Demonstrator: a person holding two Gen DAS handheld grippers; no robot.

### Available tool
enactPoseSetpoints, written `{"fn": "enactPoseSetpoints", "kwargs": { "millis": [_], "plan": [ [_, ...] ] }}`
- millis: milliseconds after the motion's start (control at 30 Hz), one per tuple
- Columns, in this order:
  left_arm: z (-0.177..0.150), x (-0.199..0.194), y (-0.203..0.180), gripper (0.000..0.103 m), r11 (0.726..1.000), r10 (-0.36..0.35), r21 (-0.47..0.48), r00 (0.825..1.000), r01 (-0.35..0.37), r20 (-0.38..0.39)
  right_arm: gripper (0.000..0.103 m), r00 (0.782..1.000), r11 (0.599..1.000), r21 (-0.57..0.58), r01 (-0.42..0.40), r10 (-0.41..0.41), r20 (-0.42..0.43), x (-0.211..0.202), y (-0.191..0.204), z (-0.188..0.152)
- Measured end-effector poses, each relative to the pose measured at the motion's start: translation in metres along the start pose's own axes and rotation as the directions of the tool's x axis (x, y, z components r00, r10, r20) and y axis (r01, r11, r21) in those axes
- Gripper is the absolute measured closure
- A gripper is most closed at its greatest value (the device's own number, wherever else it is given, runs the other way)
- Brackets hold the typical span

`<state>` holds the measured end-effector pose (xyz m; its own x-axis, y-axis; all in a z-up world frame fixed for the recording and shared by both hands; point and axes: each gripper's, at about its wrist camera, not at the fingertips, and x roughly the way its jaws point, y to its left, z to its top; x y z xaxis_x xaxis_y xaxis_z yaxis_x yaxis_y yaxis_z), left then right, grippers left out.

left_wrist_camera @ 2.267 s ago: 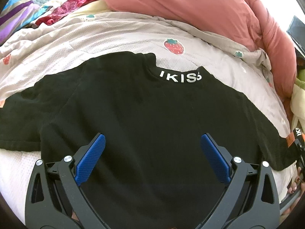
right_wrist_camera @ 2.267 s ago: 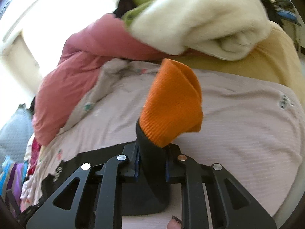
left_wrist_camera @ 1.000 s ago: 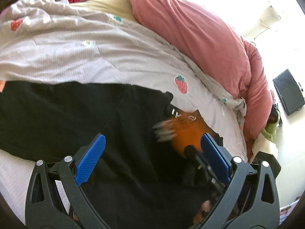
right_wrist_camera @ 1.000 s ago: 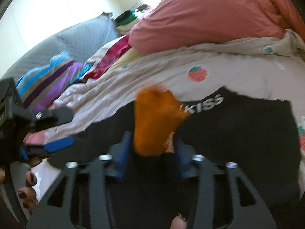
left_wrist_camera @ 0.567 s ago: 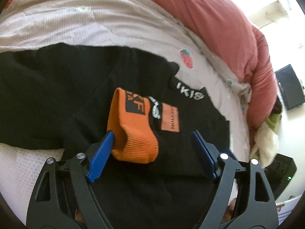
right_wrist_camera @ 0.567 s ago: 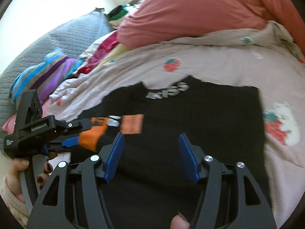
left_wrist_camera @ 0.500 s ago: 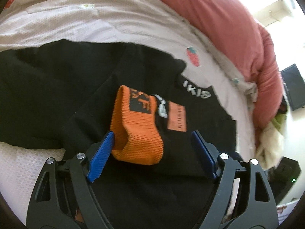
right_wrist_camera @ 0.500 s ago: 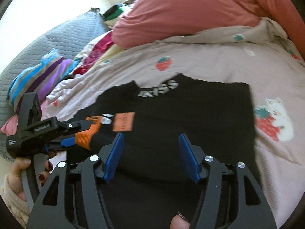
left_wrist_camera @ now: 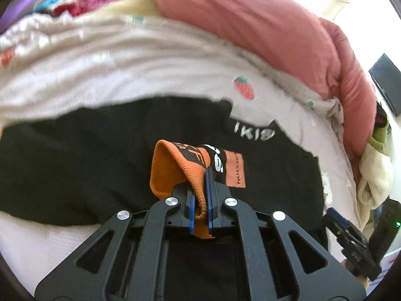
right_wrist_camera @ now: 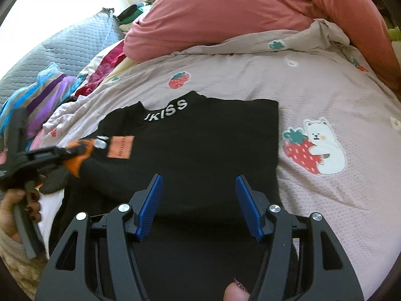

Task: Fold small clothes
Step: 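Lay the cuff onto the shirt body with the left tool and open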

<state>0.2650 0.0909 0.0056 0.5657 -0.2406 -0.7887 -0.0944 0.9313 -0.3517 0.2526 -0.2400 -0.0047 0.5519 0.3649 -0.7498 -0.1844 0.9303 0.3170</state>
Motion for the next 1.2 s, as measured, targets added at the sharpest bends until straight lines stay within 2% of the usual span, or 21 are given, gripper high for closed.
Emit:
{"fn": "enactPoseSetpoints", "kwargs": {
  "millis": [100,167,267,367,433,567,733,867,967,1200],
  "plan": [
    [0.005,-0.017,-0.005,0.102,0.998,0.048,0.041,0.997,-0.05,0.056,0.044,1.0,1.0,0.016,0.009,-0.009,0.001,0.0,-0.003,0.0],
    [0.005,-0.017,-0.002,0.102,0.997,0.064,0.047,0.997,-0.067,0.051,0.044,1.0,1.0,0.002,0.018,-0.018,0.002,0.002,-0.001,0.0],
    [0.001,-0.005,0.006,0.1,0.994,0.099,0.044,0.995,-0.099,0.004,0.044,0.999,0.999,-0.022,0.038,-0.038,-0.005,0.006,0.005,0.001],
    [-0.005,-0.002,0.016,0.099,0.99,0.136,0.023,0.991,-0.136,0.006,0.044,0.999,0.998,-0.038,0.04,-0.041,-0.017,0.011,0.012,0.0],
    [-0.008,-0.008,0.019,0.095,0.991,0.134,0.009,0.991,-0.134,0.024,0.044,0.999,0.997,-0.055,0.044,-0.045,-0.018,0.013,0.018,-0.001],
    [-0.011,-0.019,0.009,0.095,0.99,0.134,0.042,0.989,-0.136,0.061,0.044,0.998,0.994,-0.096,0.044,-0.047,-0.029,0.022,0.028,-0.002],
    [-0.019,-0.002,-0.005,0.087,0.985,0.135,0.104,0.991,-0.135,0.01,0.044,0.994,0.989,-0.117,0.086,-0.093,-0.056,0.037,0.027,-0.004],
    [-0.027,0.016,0.001,0.075,0.98,0.18,0.097,0.983,-0.176,-0.041,0.044,0.98,0.98,-0.111,0.164,-0.174,-0.095,0.049,0.013,-0.009],
    [-0.032,0.027,0.013,0.066,0.979,0.195,0.078,0.979,-0.19,-0.062,0.044,0.981,0.981,-0.115,0.155,-0.167,-0.102,0.051,0.008,-0.011],
    [-0.036,0.01,0.023,0.066,0.988,0.15,0.04,0.988,-0.149,-0.037,0.038,0.988,0.992,-0.068,0.103,-0.11,-0.111,0.038,0.008,-0.009]
  ]
}}
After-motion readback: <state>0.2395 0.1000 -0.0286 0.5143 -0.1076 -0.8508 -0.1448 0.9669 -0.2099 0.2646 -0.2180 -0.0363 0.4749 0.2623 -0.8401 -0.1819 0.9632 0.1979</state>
